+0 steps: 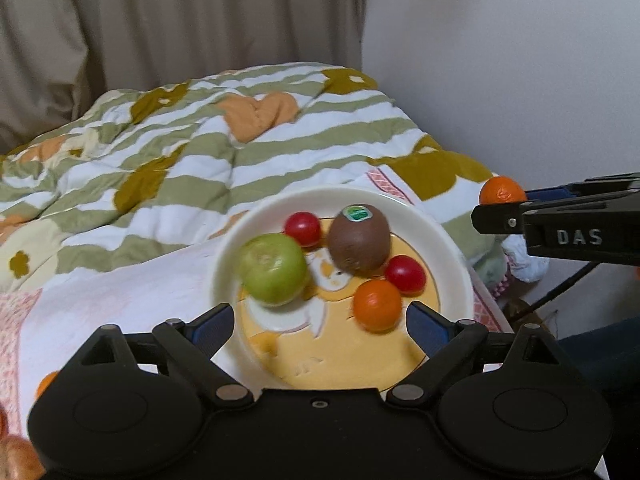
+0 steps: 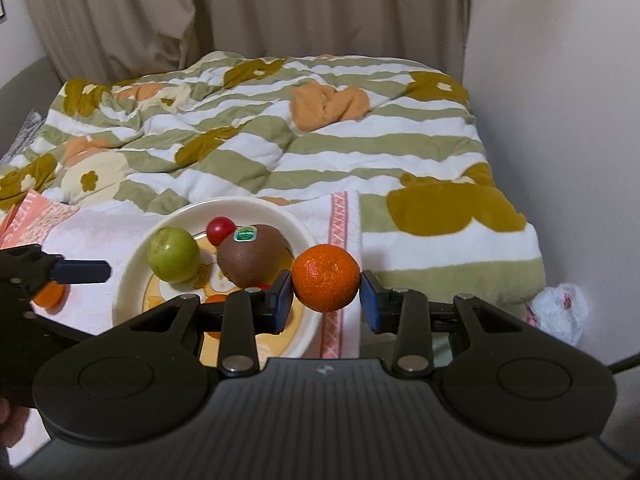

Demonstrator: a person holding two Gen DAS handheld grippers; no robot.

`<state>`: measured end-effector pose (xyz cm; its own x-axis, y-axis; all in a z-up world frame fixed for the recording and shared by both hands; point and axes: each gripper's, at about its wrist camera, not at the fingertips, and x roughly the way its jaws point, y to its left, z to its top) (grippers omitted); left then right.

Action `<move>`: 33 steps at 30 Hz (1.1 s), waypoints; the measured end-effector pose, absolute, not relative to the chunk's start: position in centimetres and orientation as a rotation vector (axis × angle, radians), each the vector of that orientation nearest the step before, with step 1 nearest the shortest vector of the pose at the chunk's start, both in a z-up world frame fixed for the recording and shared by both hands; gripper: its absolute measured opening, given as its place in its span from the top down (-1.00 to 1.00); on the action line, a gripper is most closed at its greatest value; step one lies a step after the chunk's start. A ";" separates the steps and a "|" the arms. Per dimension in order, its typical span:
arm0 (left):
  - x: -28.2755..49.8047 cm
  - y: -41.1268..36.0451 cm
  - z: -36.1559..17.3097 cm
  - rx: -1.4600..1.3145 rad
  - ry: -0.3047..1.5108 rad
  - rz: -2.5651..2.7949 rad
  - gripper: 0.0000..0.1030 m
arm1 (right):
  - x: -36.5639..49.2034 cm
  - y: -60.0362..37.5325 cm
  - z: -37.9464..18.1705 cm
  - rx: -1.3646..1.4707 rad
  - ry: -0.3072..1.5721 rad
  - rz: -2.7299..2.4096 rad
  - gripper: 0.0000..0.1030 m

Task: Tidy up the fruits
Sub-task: 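Release the orange into the bowl with the left tool while the right tool lowers its orange in, then withdraw both tools from the bowl toward the large apple and green apple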

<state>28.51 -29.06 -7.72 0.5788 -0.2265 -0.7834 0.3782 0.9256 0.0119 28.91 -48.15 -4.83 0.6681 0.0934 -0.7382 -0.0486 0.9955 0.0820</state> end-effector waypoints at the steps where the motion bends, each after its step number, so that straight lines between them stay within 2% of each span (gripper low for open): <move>1: 28.4 -28.6 -7.6 0.181 0.884 -0.345 -0.86 | 29.1 -47.9 -4.9 0.050 0.835 0.088 0.00; 20: 26.3 -23.8 -6.6 0.111 0.869 -0.195 -0.91 | 32.3 -45.6 -8.9 -0.087 0.815 0.198 -0.01; 23: 25.8 -23.5 -6.2 0.100 0.856 -0.174 -0.91 | 31.8 -45.5 -8.7 -0.100 0.791 0.212 -0.41; 24: 25.7 -23.3 -6.0 0.093 0.851 -0.167 -0.91 | 31.6 -45.5 -8.6 -0.106 0.784 0.204 -0.79; 25: 25.5 -23.1 -5.9 0.086 0.848 -0.163 -0.91 | 31.2 -45.4 -8.4 -0.115 0.772 0.188 -1.00; 33: 24.1 -22.2 -4.4 0.054 0.820 -0.123 -0.91 | 29.3 -45.6 -6.6 -0.080 0.743 0.193 -1.00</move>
